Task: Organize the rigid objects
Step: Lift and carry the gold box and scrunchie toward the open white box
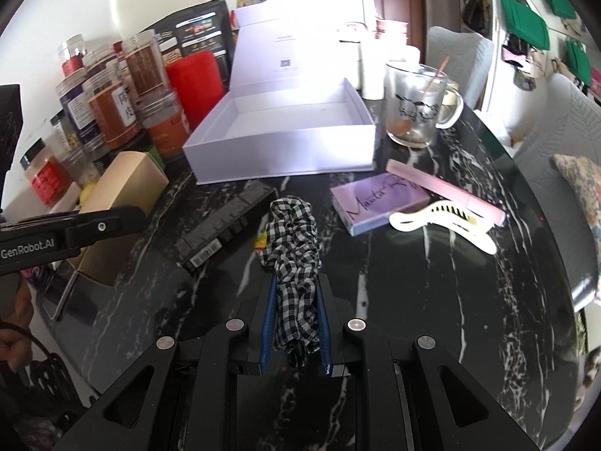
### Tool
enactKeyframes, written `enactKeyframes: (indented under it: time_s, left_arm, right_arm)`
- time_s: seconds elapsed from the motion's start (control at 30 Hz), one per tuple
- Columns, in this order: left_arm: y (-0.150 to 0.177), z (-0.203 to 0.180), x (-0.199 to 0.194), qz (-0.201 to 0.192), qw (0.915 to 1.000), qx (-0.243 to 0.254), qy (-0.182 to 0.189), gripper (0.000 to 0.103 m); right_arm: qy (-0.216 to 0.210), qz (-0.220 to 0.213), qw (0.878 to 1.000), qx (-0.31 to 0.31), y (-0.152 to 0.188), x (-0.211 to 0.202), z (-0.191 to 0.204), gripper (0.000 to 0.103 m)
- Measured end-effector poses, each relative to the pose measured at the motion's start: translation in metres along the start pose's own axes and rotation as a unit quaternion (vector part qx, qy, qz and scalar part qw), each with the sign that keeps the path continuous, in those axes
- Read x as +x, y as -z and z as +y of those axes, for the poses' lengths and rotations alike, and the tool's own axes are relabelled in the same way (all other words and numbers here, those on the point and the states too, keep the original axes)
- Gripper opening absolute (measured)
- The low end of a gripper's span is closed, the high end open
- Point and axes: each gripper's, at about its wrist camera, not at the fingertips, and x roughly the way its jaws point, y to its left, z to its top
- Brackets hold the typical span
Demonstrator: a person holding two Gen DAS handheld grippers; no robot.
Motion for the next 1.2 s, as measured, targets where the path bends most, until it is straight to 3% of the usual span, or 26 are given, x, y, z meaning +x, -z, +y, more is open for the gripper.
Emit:
enactKeyframes:
  time_s: [0.5,1.2]
  left_arm:
    - [-0.039,0.010,0.002,-0.019,0.9997,-0.007,0.010,0.047]
    - [-0.121,-0.008,0.008,-0.081,0.9962,0.029,0.016,0.047]
  right_arm:
    - [-0.043,-0.019,0.998,-0.039,-0.053,0.003,0.022,0.020]
    - [-0.012,-0.079,0.995,-0.067,-0.123,0.010,-0.001,0.020]
